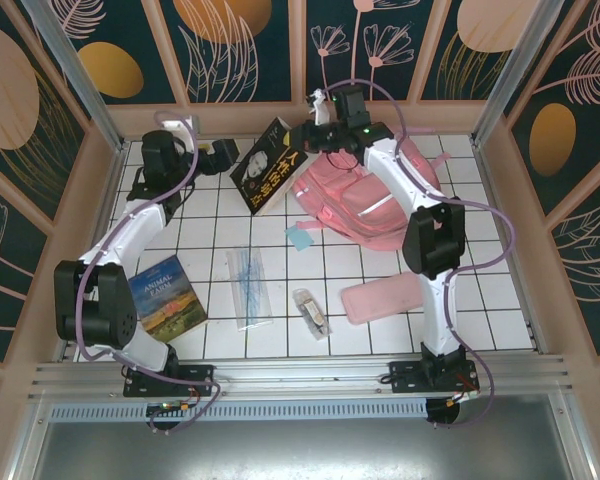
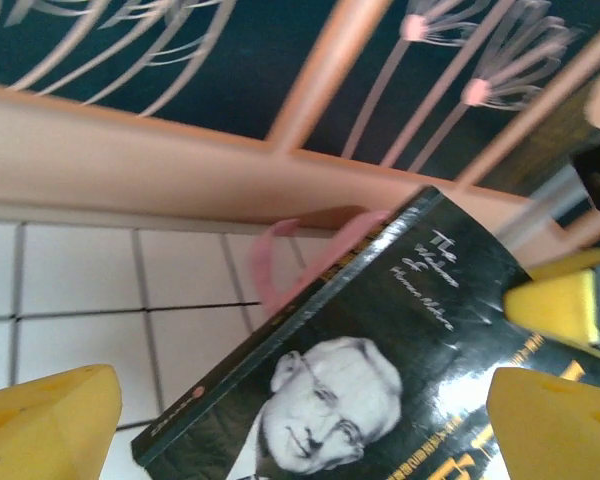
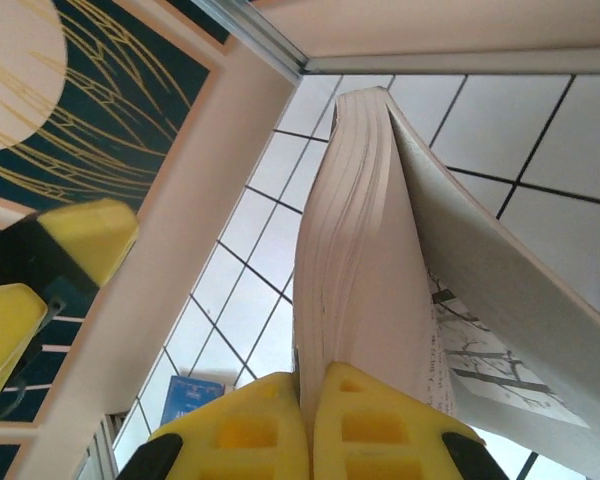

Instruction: Pack the student bag

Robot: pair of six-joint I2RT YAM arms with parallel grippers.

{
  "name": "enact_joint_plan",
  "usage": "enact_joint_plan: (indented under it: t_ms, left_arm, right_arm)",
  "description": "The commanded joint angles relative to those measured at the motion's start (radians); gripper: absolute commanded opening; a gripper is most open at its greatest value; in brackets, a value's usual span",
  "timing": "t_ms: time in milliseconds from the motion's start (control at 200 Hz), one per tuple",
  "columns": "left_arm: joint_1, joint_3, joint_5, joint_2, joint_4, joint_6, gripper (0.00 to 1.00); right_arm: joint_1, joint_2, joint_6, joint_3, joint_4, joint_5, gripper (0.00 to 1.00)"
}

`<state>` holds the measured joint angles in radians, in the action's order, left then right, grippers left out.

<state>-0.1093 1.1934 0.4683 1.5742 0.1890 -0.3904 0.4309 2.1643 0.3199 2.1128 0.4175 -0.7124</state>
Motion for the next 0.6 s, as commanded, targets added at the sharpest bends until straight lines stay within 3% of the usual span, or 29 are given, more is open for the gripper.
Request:
enact_joint_plan:
  t_ms: [0, 80, 235, 435, 595]
  left_arm:
    - [0.002, 0.081, 0.218, 0.050, -0.052, 0.106, 0.94]
    - [0.001, 0.107, 0.264, 0.076, -0.073, 0.138, 0.99]
    - [0.002, 0.129, 0.331, 0.118, -0.089, 0.166, 0.99]
    - [-0.017, 0.142, 0.530, 0.194, -0.103, 0.134, 0.95]
    - [-0.073, 0.112, 0.597, 0.182, -0.138, 0.159, 0.87]
  right_arm:
    - [-0.005, -0.096, -0.116, 0.074, 0.101, -0.118, 0.00]
    - [-0.020, -0.119, -0.147, 0.063, 0.140, -0.175, 0.00]
    - [-0.044, -0.178, -0.174, -0.006, 0.161, -0.298, 0.00]
    - [-0.051, -0.260, -0.185, -0.125, 0.134, -0.332, 0.00]
    - [-0.054, -0.291, -0.167, -0.204, 0.079, -0.337, 0.00]
